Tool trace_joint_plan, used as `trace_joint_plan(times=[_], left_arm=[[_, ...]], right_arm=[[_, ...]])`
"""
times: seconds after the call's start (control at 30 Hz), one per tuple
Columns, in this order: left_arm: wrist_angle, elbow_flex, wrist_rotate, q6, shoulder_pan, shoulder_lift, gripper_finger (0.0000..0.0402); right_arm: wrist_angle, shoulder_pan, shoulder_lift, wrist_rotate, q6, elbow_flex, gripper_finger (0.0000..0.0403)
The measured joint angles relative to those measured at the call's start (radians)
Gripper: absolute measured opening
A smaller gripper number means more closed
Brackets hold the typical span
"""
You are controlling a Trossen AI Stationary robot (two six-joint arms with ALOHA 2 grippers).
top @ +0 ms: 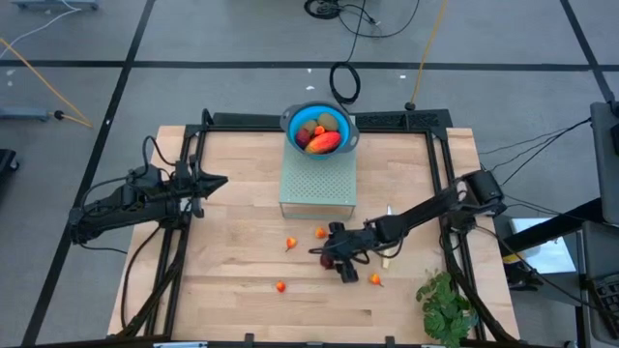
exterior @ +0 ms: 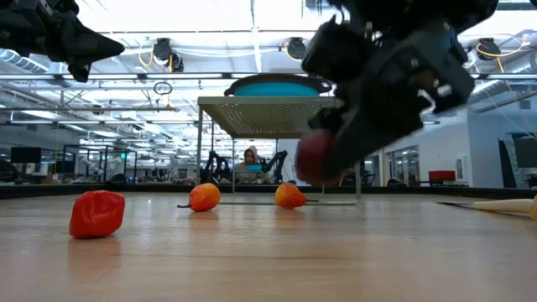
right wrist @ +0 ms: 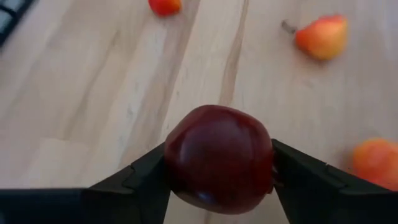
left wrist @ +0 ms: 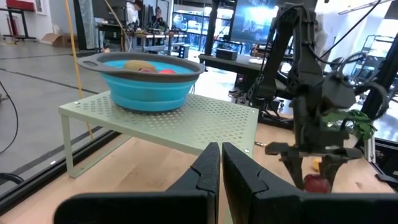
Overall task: Pick & Place Fruit
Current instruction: Put the pomegranate into the blue strainer bowl on the shelf
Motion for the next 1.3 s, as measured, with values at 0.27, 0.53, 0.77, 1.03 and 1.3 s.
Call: trace_joint_plan(times=[0.27, 0.53, 0.77, 1.03, 1.3], left_arm=[[0.019, 0.0, 0.0, 0.006, 0.0, 0.0, 0.0017], [0.019, 0.0, 0.0, 0.008, 0.0, 0.0, 0.0017], [0.019, 0.0, 0.001, 0.008, 0.0, 0.0, 0.0017], [0.019, 0.0, 0.001, 0.008, 0.0, 0.0, 0.0017], [0.022, 0.0, 0.001, 0.006, 0.0, 0.0, 0.0017]], right_arm=[[-0.014, 0.0, -0.144, 0.005, 0.03, 0.0, 0.0235], [0.0, -0.006, -0.294, 0.028, 0.114, 0.0, 0.0231], [0.001, -0.014, -0.396, 0.085, 0.181, 0.0, 0.023], [0.004, -0.014, -0.497, 0.112, 0.184, 0.0, 0.0231], [0.007, -0.015, -0.549, 0.14, 0.193, 0.0, 0.0231]])
